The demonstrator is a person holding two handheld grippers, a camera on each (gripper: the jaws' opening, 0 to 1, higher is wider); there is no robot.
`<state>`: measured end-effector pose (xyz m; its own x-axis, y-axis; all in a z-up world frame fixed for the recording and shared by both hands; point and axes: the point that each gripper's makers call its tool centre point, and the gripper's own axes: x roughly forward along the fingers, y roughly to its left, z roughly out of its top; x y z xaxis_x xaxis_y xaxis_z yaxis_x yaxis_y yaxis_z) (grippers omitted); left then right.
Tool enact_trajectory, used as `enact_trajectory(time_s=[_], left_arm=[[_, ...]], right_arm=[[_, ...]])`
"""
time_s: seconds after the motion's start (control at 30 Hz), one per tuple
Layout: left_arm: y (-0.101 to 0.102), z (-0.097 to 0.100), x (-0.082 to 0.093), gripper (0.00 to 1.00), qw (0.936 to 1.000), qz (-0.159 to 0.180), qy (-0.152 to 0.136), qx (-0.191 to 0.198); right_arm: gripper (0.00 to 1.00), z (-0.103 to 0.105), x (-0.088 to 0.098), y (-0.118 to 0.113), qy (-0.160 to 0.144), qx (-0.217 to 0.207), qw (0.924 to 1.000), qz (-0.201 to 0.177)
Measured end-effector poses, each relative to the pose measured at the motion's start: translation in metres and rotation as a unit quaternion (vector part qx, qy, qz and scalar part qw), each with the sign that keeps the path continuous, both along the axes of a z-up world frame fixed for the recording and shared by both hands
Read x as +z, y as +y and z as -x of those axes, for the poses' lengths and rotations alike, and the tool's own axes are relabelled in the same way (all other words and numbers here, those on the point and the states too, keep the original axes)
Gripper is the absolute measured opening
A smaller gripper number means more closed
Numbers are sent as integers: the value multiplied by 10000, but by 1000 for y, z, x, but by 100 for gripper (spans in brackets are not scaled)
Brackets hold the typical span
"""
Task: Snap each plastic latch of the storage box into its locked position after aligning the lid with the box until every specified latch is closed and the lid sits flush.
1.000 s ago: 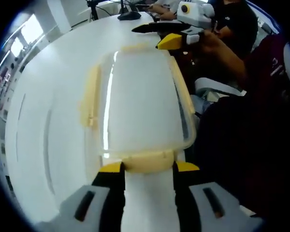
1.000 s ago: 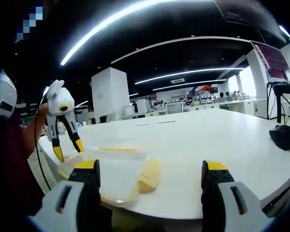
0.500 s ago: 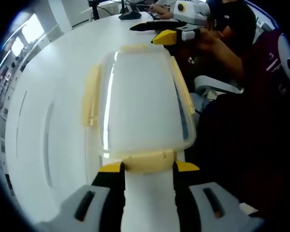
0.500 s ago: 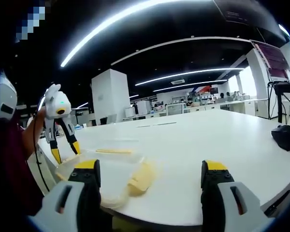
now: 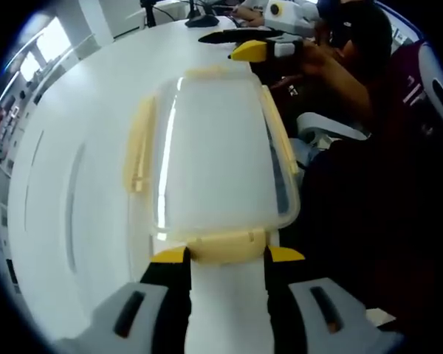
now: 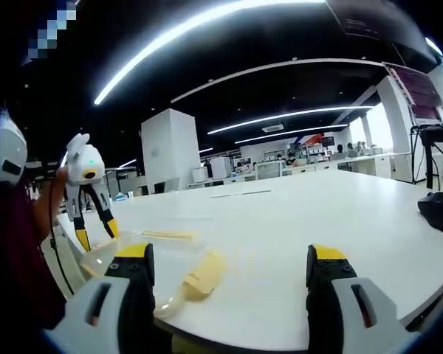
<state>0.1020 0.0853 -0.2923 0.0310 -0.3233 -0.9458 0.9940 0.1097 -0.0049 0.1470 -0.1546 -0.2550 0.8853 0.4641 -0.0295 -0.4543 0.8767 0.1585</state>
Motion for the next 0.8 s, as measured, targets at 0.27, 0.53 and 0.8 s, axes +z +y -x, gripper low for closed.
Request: enact_trajectory(time_s=[0.27, 0.53, 0.8], left_arm=[[8, 1, -1, 38, 10000, -85, 19, 16], [16, 1, -1, 38, 9999, -124, 41, 47], [24, 1, -1, 38, 9998, -164, 59, 63]], right_arm=[[85, -1, 1, -1, -45, -1, 10000, -30], [85, -2, 2, 0, -80, -10, 10000, -3], [85, -2, 3, 1, -80, 6, 10000, -8]])
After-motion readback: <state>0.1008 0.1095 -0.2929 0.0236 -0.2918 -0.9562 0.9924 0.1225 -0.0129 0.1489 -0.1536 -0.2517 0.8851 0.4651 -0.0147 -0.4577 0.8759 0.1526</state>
